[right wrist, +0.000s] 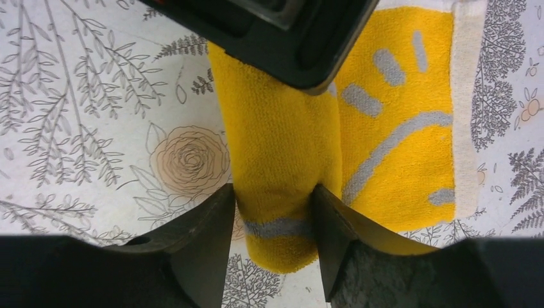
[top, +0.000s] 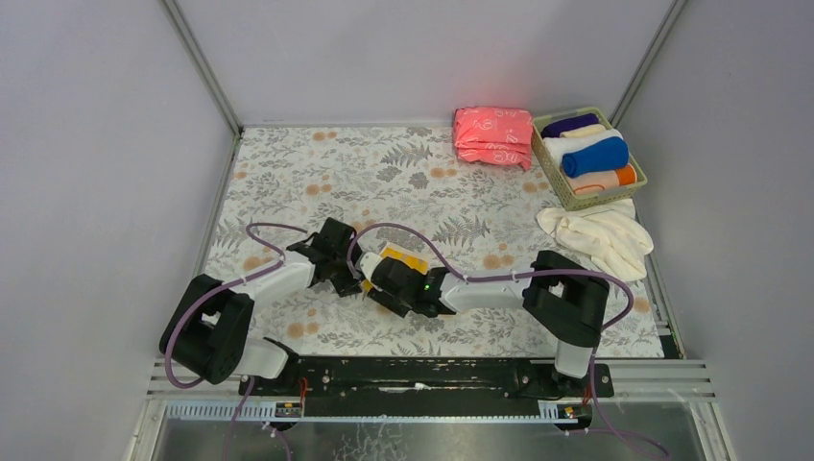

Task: Roll the towels
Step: Roll the towel at the center of the board, then pick up the towel at the center of the board, then place the towel in the bin.

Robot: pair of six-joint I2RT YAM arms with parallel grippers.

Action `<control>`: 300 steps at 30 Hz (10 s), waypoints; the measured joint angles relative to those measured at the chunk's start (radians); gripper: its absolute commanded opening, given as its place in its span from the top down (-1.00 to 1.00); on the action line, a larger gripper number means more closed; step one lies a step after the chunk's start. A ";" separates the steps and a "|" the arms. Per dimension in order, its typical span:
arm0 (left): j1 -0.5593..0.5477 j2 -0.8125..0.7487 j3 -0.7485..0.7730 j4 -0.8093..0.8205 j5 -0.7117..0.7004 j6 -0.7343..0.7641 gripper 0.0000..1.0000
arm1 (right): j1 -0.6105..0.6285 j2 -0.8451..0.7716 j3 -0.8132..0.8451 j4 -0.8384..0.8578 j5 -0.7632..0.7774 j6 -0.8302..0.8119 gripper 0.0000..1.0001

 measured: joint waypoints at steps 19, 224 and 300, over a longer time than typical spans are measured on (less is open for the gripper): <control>0.006 -0.258 0.020 -0.225 -0.153 -0.001 -0.62 | -0.203 0.077 0.077 0.019 -0.650 0.148 1.00; 0.099 -0.326 0.385 -0.301 -0.306 0.213 -0.92 | -0.388 -0.191 0.143 -0.477 -0.190 0.210 1.00; 0.099 -0.367 0.349 -0.373 -0.709 0.471 -1.00 | -1.364 0.383 0.914 -0.676 0.124 0.696 0.12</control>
